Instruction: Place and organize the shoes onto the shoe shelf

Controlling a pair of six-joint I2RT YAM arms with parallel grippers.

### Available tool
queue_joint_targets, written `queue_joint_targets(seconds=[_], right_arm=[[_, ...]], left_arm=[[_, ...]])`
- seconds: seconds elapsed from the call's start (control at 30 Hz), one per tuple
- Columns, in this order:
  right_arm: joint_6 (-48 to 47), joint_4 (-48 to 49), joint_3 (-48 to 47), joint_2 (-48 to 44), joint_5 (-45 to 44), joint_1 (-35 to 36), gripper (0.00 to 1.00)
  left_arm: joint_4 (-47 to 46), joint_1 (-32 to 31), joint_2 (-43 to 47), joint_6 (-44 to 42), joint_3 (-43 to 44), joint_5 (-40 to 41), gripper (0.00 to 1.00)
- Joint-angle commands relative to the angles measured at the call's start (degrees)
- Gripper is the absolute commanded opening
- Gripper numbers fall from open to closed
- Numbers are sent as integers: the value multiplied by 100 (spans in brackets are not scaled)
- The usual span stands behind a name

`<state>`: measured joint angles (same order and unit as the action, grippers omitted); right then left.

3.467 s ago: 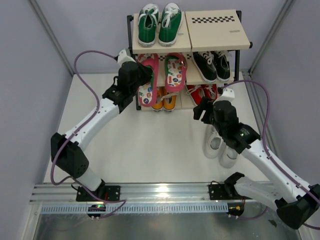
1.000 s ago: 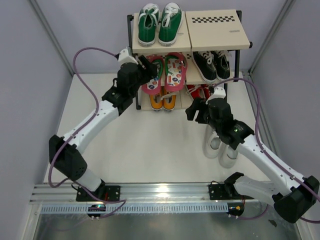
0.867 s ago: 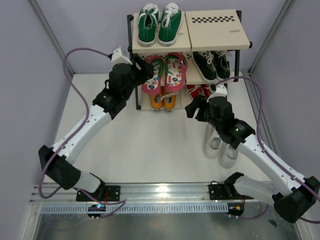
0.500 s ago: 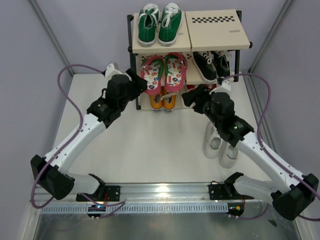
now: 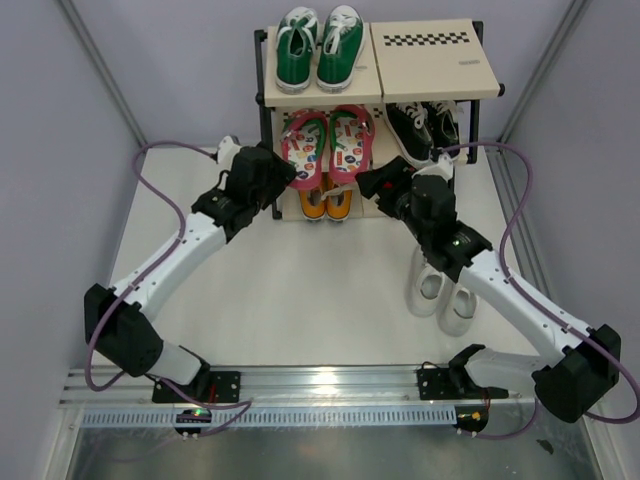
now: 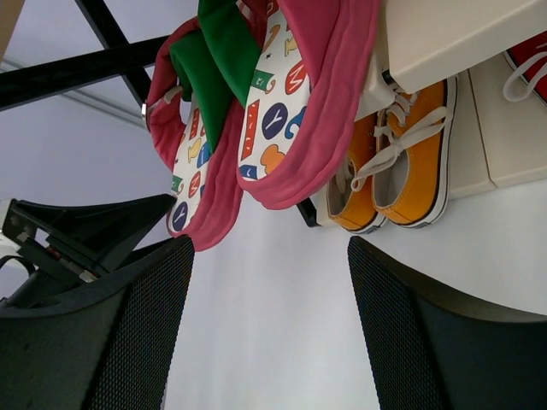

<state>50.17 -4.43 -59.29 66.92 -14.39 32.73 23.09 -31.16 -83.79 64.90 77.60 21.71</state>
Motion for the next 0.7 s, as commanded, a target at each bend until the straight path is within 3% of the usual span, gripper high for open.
queue_joint_targets(seconds=[0.0, 0.23, 0.67], right_arm=[[247, 653, -127, -3, -204, -47, 77], [186, 645, -118, 190, -143, -144, 77], [142, 838, 14, 392, -46, -390, 77]], left_arm=[[-497, 101, -59, 268, 80, -106, 72], [-1095, 154, -146, 383, -70, -290, 67], [-1210, 154, -436, 532, 115, -598, 61]])
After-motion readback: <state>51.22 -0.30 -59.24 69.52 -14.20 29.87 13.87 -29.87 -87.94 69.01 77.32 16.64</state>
